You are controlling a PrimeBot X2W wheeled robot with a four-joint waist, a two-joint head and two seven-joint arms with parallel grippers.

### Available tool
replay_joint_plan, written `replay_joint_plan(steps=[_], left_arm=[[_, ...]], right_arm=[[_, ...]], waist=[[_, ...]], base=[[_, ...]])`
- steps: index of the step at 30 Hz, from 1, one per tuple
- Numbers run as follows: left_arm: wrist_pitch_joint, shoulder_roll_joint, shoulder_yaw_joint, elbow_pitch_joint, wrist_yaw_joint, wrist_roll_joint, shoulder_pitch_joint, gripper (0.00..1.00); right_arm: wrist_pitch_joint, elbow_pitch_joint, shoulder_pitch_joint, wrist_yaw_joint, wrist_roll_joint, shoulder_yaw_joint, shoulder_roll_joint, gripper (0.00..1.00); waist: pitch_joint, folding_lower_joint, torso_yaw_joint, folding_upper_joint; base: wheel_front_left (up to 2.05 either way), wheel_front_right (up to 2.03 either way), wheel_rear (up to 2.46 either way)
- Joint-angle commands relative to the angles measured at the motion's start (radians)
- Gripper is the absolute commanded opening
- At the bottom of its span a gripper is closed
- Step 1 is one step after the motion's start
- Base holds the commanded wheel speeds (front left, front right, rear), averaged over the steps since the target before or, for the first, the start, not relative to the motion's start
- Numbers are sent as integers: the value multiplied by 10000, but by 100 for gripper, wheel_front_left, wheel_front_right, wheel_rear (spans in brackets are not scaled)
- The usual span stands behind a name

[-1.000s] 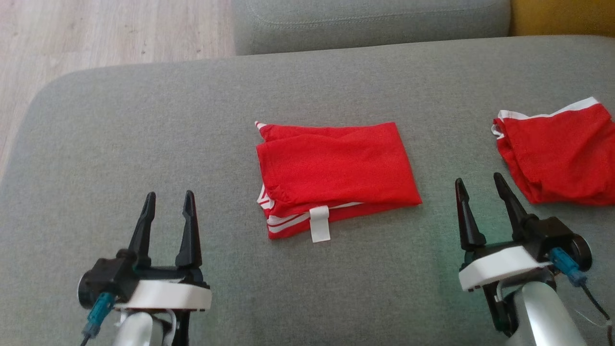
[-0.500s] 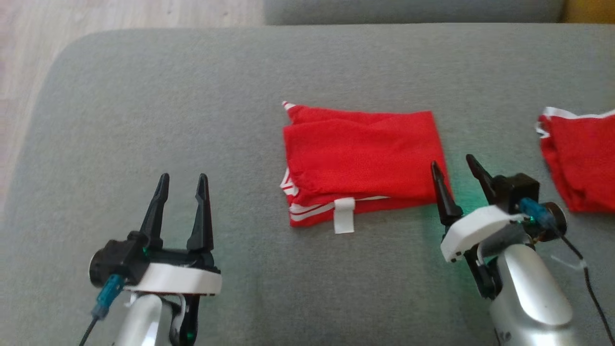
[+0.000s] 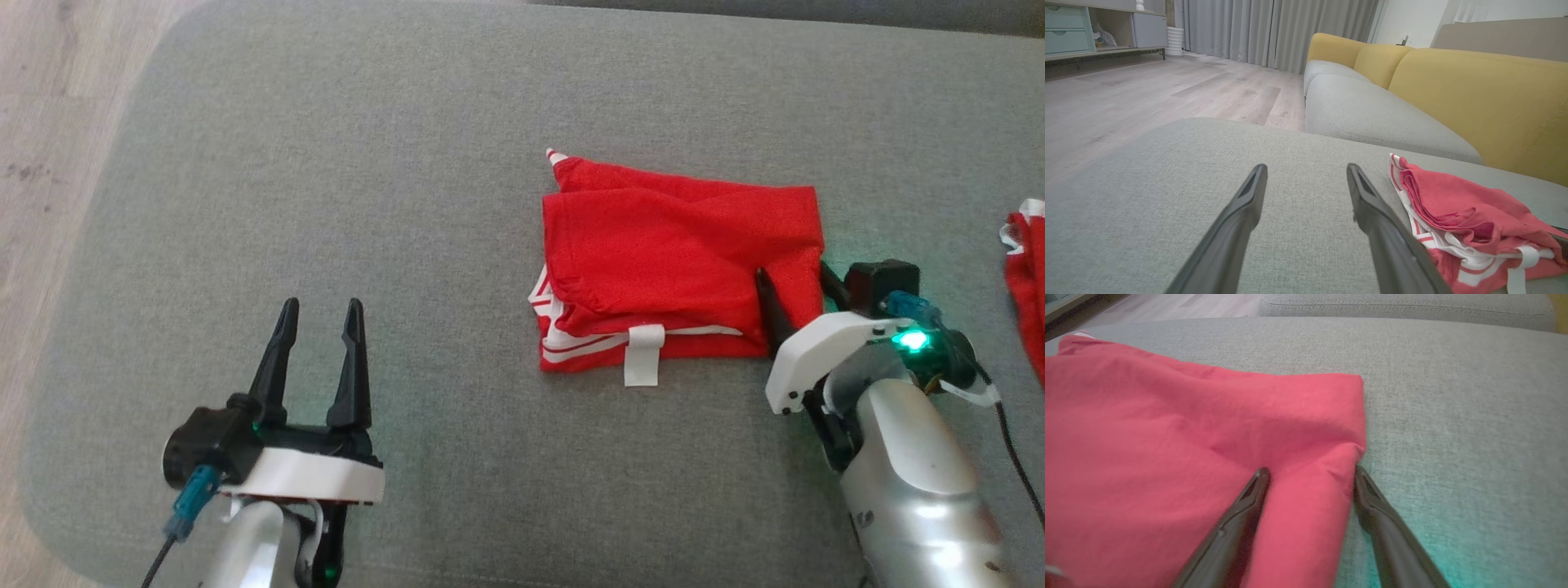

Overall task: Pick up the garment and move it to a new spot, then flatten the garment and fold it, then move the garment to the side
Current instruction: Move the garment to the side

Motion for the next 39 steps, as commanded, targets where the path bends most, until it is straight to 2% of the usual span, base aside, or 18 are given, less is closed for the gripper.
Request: replay_joint_plan(steps=[1, 2, 10, 15, 18, 21, 27, 28, 35, 39], left_arm=[[-53, 43, 358, -251, -28, 16, -441, 100], [-53, 43, 378, -251, -24, 21, -445, 100], [-53, 43, 391, -371, -4, 56, -285, 100], [-53, 43, 320, -464, 23, 70, -65, 100], [-53, 43, 251, -541, 50, 81, 26, 100], [-53, 43, 155, -618, 61, 100, 18, 100], [-53, 43, 125, -730, 32, 227, -189, 100], [-53, 43, 125, -730, 32, 227, -189, 100], [-53, 43, 69, -755, -62, 388, -689, 100], [-53, 43, 96, -717, -99, 399, -874, 100]], right_arm=[[115, 148, 2, -9, 26, 393, 16, 31], [60, 228, -26, -9, 27, 494, 16, 0], [-782, -68, -259, -9, -990, 829, 16, 0], [-1064, -1109, -261, -9, -2966, 989, -4, 0], [-975, -1690, -291, -9, -3527, 1246, -294, 0], [-757, -2184, -468, -9, -3618, 1607, -931, 0], [-200, -2705, -955, -9, -3048, 2168, -2684, 0], [-200, -2705, -955, -9, -3048, 2168, -2684, 0], [287, -2466, -1362, -9, -2722, 1963, -4753, 0], [452, -2216, -1442, -9, -2698, 1568, -5606, 0]], waist=[[-56, -1, -58, 0], [-98, -1, -100, 0], [-617, -1, -877, 0], [-925, -1, -1607, 0], [-1004, -1, -1998, 0], [-940, -1, -2305, 0], [-495, -1, -2713, 0], [-495, -1, -2713, 0], [330, -1, -2741, 0], [677, -1, -2684, 0]], base=[[0, 0, 0], [0, 0, 0], [0, 0, 0], [0, 0, 0], [0, 0, 0], [0, 0, 0], [0, 0, 0], [0, 0, 0], [0, 0, 0], [0, 0, 0]])
